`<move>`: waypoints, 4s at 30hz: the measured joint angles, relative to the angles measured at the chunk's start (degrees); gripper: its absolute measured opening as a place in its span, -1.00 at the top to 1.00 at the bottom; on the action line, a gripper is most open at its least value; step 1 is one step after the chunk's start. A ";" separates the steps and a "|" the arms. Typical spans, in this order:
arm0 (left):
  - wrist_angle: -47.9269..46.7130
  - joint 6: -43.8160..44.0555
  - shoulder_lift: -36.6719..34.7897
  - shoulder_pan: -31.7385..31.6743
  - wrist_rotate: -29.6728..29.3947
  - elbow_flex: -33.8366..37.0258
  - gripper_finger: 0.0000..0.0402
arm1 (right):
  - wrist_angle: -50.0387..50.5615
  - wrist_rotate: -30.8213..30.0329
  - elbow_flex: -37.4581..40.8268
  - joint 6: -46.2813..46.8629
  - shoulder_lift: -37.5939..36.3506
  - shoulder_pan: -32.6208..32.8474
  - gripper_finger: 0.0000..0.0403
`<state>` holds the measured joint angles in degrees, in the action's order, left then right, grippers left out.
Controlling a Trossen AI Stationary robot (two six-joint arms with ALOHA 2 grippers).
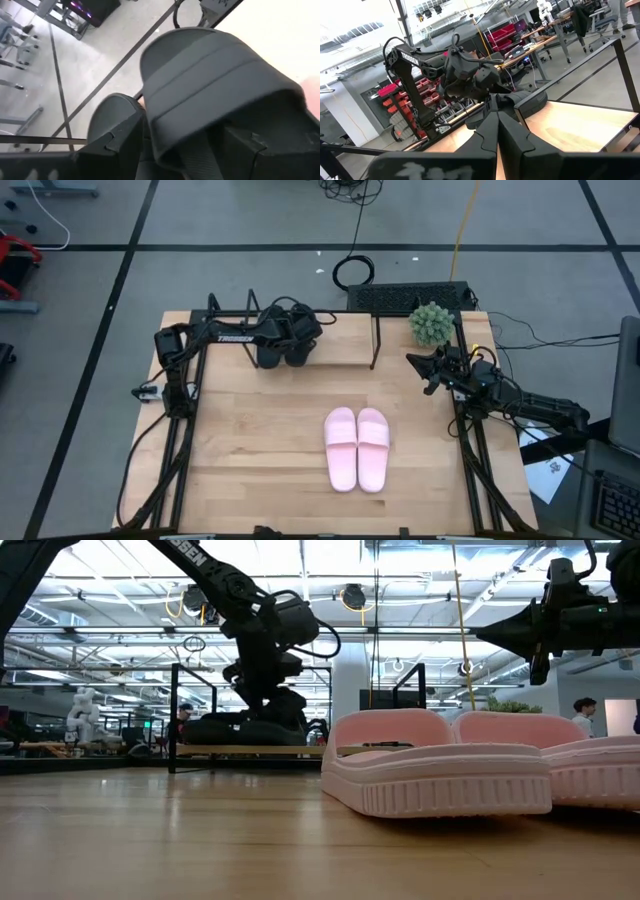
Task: Pick and place slides into the shelf
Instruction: Put the black slipper on the shelf, then put the left pink slipper on the shelf
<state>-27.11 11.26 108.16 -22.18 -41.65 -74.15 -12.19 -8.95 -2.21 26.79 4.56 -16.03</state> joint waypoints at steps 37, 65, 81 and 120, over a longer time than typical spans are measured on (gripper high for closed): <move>-5.54 23.65 -29.22 39.73 2.66 -0.33 -0.06 | -17.09 26.46 -0.21 10.22 5.34 1.38 1.00; -26.55 49.02 -39.01 58.89 -1.83 -0.31 -0.06 | 18.26 0.67 -65.15 -23.05 68.30 49.18 1.00; -38.80 53.27 -41.45 69.20 -1.55 -0.31 -0.06 | 25.70 -4.79 -72.84 -8.84 93.29 47.76 1.00; -43.83 53.30 -41.44 69.58 -1.72 -0.28 -0.06 | 29.92 -1.21 -75.67 -4.84 94.31 40.74 0.94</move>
<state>-70.94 64.56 66.72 47.40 -43.38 -74.43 17.73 -10.16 -77.88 21.94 98.87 24.71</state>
